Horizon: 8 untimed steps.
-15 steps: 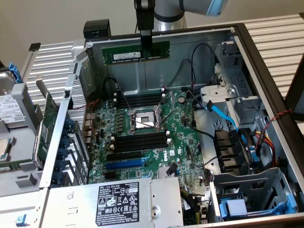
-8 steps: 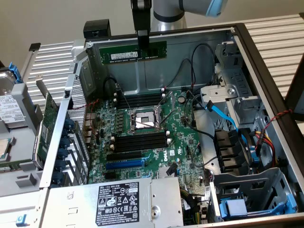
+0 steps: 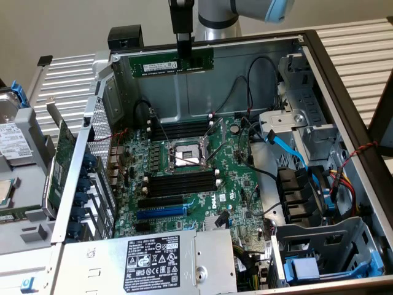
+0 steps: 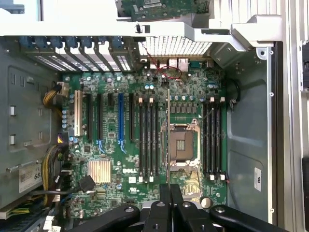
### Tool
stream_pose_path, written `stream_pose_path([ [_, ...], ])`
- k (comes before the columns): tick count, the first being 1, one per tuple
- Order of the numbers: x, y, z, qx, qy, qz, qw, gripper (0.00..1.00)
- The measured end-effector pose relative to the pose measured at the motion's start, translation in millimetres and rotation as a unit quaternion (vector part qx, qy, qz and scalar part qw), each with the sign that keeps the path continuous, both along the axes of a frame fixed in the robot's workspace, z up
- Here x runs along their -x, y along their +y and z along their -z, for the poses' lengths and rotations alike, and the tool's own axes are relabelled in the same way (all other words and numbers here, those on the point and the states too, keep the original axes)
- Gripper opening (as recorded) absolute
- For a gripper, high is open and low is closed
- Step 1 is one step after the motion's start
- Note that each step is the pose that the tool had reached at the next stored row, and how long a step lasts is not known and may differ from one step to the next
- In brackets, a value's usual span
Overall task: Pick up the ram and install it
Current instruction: 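Pick up the ram and move it above insertion slot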
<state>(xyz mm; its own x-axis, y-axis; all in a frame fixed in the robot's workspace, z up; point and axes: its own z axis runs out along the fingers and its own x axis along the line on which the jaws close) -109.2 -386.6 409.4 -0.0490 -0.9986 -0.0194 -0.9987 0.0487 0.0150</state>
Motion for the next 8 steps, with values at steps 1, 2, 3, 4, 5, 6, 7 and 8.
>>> stream_pose_path([
  [1, 0.1, 0.0, 0.3, -0.0001, 0.0004, 0.0, 1.0, 0.12],
  [2, 0.4, 0.3, 1.2, -0.0001, 0.0008, 0.0, 1.0, 0.12],
  [3, 1.0, 0.6, 2.5, -0.0001, 0.0015, 0.0, 1.0, 0.12],
  [4, 1.0, 0.8, 3.5, -0.0001, 0.0033, 0.0, 1.0, 0.12],
  [5, 1.1, 1.0, 4.7, -0.0002, 0.0048, 0.001, 1.0, 0.12],
  [6, 1.1, 1.1, 6.0, -0.0001, 0.0058, 0.001, 1.0, 0.12],
  [7, 1.1, 1.1, 7.4, -0.0002, 0.0066, 0.001, 1.0, 0.12],
  [8, 1.1, 1.1, 8.6, -0.0005, 0.0073, 0.001, 1.0, 0.12],
])
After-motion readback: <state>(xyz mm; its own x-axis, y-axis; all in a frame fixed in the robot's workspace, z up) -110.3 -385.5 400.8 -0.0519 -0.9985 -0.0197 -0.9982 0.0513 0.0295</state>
